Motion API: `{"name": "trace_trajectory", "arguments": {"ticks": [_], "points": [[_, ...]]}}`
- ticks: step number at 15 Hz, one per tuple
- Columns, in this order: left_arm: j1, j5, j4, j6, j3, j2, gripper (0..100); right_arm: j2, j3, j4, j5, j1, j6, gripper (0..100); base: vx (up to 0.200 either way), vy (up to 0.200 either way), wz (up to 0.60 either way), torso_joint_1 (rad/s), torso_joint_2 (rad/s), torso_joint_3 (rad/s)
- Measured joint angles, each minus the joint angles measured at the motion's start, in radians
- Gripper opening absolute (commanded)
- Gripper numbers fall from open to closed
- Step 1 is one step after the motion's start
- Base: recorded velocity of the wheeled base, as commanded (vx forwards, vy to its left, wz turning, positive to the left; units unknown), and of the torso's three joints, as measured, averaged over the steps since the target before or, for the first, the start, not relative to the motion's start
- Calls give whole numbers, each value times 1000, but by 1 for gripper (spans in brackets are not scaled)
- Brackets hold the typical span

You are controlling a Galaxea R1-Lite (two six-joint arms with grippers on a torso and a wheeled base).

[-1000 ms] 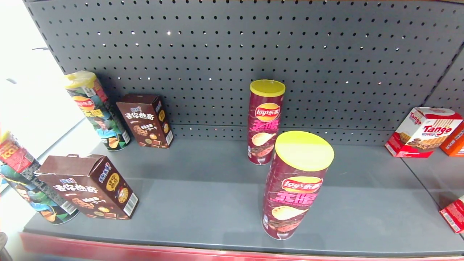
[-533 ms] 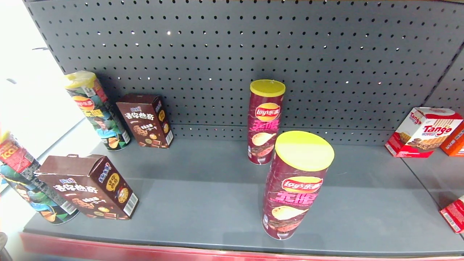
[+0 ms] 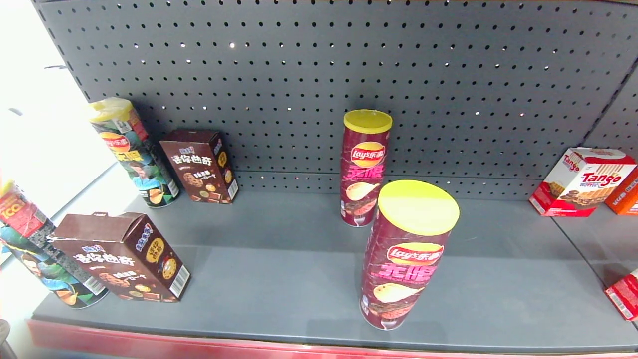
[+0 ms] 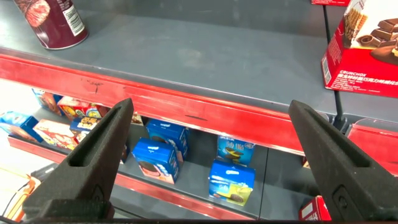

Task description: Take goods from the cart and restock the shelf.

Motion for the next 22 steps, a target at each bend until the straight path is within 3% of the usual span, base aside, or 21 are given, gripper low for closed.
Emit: {"name": "trace_trajectory", "arguments": {"ticks": [5, 10, 14, 19, 22], "points": [[0, 7, 0, -1, 0, 1, 100, 23, -43, -4, 0, -6, 4, 100, 0, 0, 0, 0, 0, 0], [0, 3, -1, -2, 0, 1, 100, 394, -394, -9, 57, 3, -35, 100, 0, 0, 0, 0, 0, 0], [0, 2, -1, -3, 0, 2, 100, 753, -606, -38, 98, 129, -101, 100, 0, 0, 0, 0, 0, 0], [0, 7, -1, -6, 0, 3, 100, 1068, -657, -154, 102, 293, -146, 100, 0, 0, 0, 0, 0, 0], [0, 6, -1, -6, 0, 3, 100, 1150, -654, -155, 80, 320, -150, 100, 0, 0, 0, 0, 0, 0]]}}
